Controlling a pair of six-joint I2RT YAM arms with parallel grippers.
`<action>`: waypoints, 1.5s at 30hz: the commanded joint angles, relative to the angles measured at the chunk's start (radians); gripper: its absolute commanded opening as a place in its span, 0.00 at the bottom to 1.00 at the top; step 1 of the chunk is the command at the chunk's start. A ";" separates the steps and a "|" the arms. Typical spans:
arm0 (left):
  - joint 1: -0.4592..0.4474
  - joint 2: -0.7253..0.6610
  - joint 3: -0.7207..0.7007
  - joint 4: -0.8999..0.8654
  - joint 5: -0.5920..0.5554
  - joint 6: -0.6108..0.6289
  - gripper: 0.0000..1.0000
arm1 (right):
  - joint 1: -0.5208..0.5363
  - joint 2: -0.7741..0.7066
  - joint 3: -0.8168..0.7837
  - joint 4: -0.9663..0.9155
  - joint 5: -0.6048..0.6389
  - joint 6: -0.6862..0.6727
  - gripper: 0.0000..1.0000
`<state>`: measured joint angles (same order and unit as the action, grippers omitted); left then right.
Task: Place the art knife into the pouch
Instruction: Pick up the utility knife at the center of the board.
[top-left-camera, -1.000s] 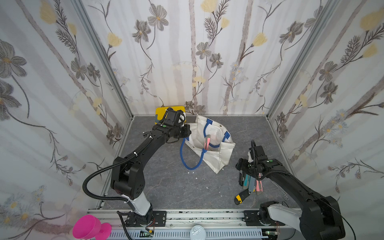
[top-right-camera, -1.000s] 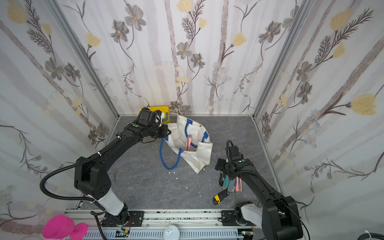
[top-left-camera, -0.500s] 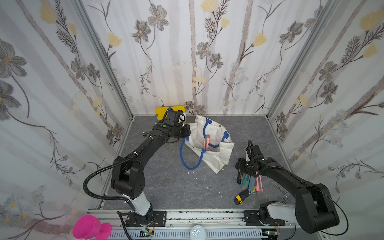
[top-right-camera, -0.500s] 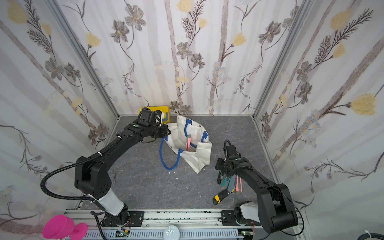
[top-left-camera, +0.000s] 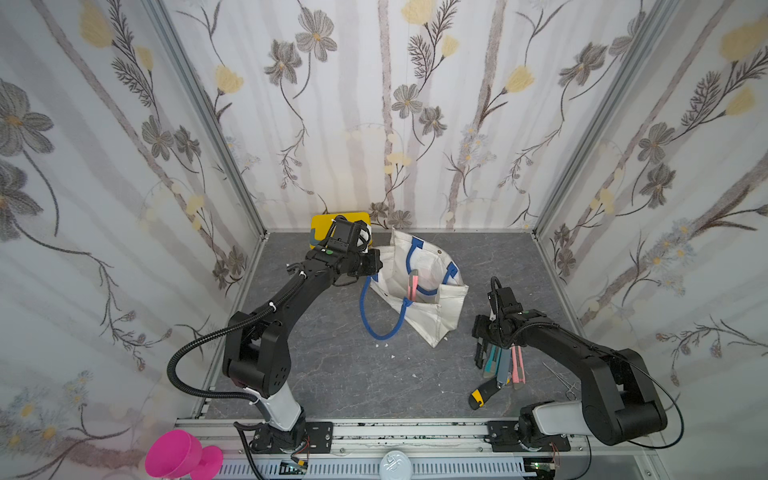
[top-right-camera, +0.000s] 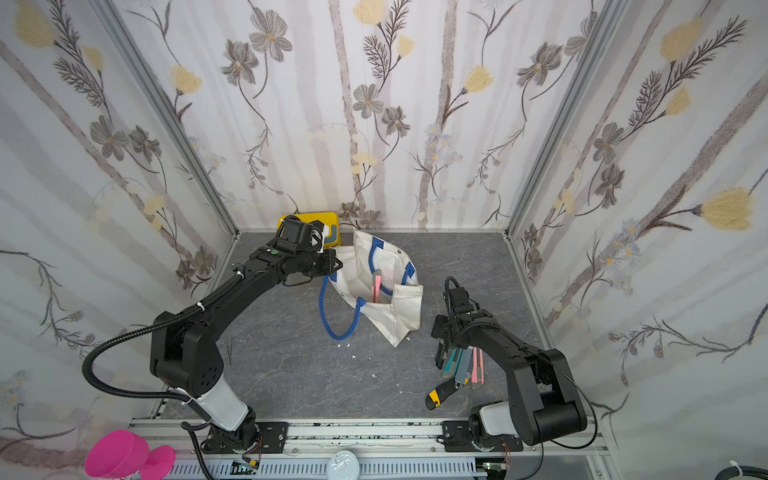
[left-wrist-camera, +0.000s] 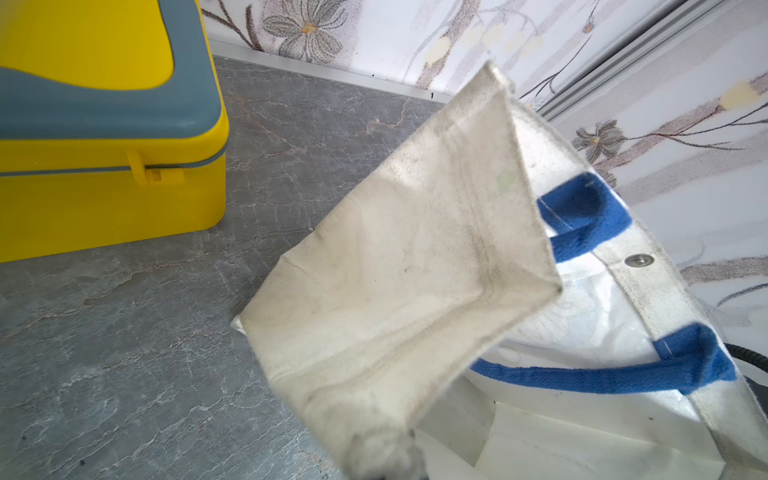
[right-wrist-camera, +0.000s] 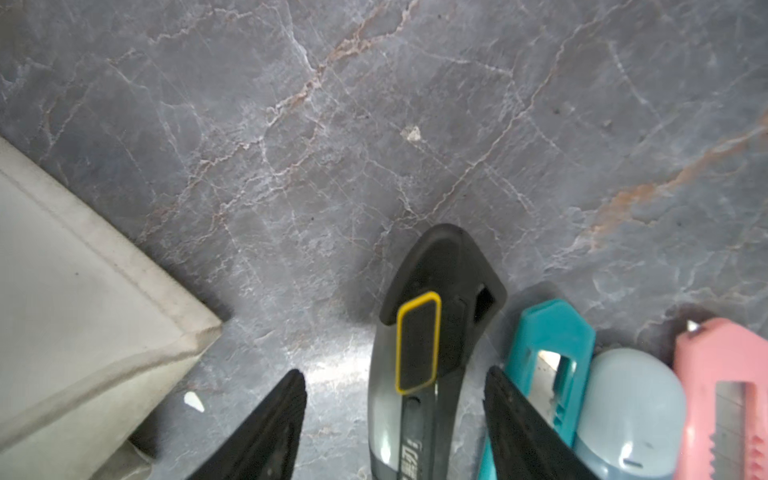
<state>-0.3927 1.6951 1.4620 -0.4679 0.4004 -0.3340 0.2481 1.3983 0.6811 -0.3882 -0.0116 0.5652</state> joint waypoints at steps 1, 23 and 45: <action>0.001 -0.001 0.000 0.018 0.012 0.001 0.00 | 0.001 0.028 0.014 0.037 0.030 -0.008 0.63; 0.001 0.004 -0.003 0.021 0.016 0.000 0.00 | 0.000 -0.112 0.096 0.016 0.076 -0.034 0.12; 0.001 0.001 -0.005 0.021 0.006 -0.001 0.00 | 0.164 -0.171 0.630 -0.110 0.137 -0.052 0.06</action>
<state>-0.3927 1.6981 1.4616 -0.4671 0.4061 -0.3351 0.3744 1.2076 1.2743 -0.5213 0.1097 0.5007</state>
